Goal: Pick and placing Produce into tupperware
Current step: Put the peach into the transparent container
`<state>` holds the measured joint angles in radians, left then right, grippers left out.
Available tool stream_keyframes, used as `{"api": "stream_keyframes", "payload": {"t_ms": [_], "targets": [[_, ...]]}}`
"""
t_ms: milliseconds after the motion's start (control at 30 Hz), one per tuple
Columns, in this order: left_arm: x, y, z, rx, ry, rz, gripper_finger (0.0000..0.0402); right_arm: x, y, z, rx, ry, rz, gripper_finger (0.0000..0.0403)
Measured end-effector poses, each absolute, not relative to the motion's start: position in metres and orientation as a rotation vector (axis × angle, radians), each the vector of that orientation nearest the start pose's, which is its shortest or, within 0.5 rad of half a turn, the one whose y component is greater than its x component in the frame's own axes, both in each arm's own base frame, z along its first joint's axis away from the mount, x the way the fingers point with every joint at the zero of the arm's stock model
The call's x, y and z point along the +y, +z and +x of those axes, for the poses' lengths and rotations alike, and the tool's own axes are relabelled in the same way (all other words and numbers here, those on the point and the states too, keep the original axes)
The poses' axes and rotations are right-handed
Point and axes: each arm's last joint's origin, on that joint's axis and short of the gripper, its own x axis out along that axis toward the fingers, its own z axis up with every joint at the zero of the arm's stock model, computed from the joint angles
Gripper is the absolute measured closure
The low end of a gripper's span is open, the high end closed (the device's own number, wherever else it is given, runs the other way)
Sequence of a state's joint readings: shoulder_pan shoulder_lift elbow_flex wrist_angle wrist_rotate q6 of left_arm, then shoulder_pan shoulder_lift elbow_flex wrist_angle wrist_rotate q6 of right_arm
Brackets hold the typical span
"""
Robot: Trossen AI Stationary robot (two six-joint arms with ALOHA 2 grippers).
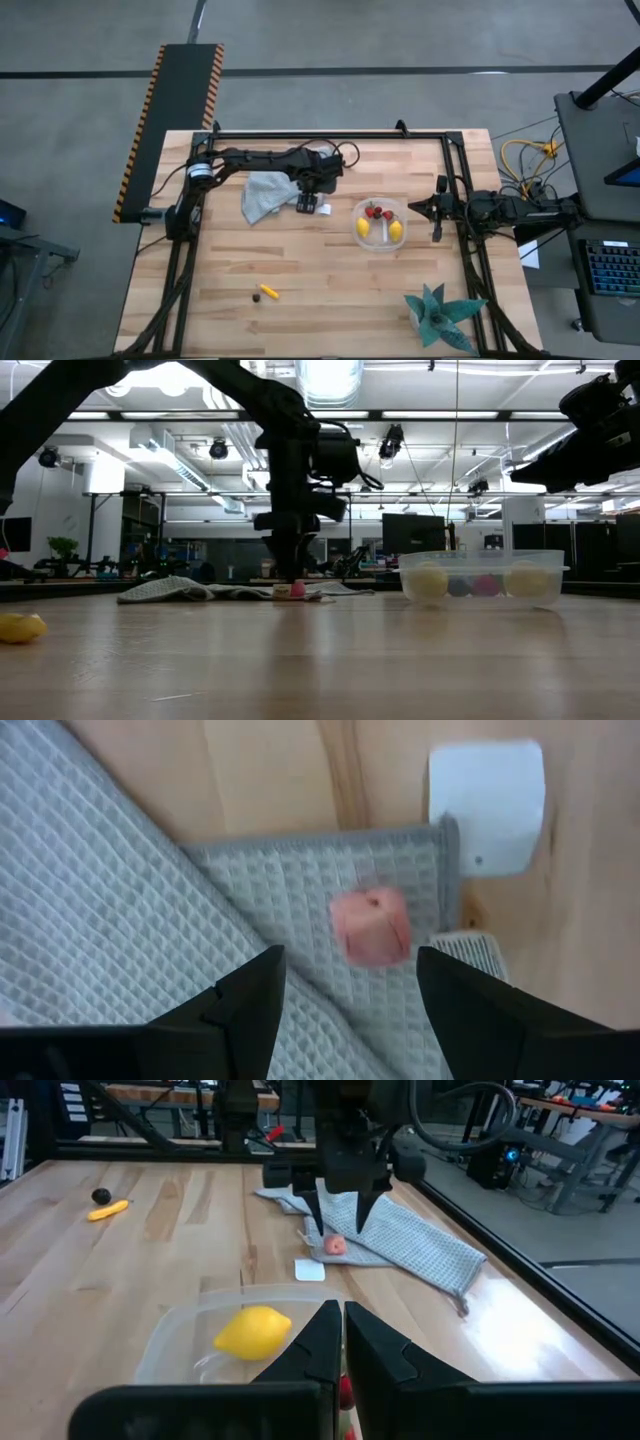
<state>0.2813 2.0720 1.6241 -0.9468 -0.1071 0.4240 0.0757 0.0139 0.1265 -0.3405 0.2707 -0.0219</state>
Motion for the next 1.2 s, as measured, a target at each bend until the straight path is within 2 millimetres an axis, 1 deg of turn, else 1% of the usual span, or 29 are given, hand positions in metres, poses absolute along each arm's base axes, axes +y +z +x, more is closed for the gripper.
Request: {"api": "stream_keyframes", "payload": {"t_ms": [267, 667, 900, 1200], "targets": [[0.116, 0.187, 0.396, 1.393, -0.011, 0.197, 0.0190, -0.001, 0.172, 0.086, 0.227, -0.192, -0.058, 0.0394], [0.116, 0.182, 0.397, 1.366, -0.009, 0.199, 0.0190, -0.001, 0.172, 0.086, 0.229, -0.192, -0.058, 0.0394], [0.115, 0.171, 0.392, 1.385, -0.021, 0.189, 0.0190, -0.001, 0.172, 0.086, 0.229, -0.192, -0.058, 0.0394], [0.115, 0.171, 0.394, 1.372, -0.017, 0.193, 0.0190, -0.001, 0.172, 0.086, 0.229, -0.192, -0.058, 0.0394]]}}
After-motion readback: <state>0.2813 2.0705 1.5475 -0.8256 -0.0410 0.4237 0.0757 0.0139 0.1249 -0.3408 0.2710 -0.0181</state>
